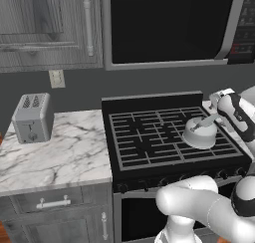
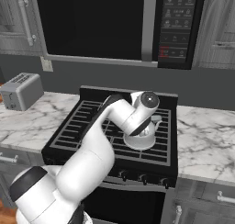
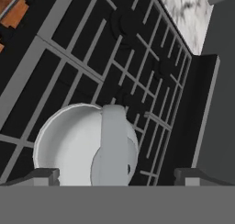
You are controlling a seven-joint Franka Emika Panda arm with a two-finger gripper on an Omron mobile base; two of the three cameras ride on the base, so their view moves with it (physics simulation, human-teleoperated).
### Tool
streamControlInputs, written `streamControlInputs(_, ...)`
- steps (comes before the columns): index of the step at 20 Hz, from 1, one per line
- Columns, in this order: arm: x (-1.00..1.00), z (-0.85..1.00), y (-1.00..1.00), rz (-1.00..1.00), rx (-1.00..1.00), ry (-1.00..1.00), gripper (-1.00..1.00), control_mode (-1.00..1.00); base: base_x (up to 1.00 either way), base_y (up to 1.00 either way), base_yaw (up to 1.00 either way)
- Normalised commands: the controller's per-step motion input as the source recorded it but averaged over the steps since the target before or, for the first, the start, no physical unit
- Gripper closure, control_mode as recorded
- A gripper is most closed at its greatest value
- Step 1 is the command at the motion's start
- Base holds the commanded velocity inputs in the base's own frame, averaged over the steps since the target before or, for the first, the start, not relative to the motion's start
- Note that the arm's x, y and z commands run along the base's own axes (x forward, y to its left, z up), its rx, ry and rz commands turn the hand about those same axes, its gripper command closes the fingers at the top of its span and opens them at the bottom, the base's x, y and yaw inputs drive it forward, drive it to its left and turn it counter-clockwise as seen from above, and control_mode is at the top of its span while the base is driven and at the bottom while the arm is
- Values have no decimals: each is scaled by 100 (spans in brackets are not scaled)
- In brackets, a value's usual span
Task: The kettle is done boiling. Turn off the stove, then wait for 300 timesteps before moving the kettle to the dining table.
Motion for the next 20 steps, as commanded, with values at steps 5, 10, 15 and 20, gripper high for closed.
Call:
streamControlInputs(5, 14, -16, -4, 0, -1, 1, -100, -100, 0, 0, 0)
streamControlInputs(10, 16, -18, -10, 0, -2, 1, -100, -100, 0, 0, 0)
streamControlInputs(15, 13, -13, -4, 0, -1, 1, -100, -100, 0, 0, 0)
streamControlInputs(20, 14, -5, 0, 0, 0, 1, -100, -100, 0, 0, 0)
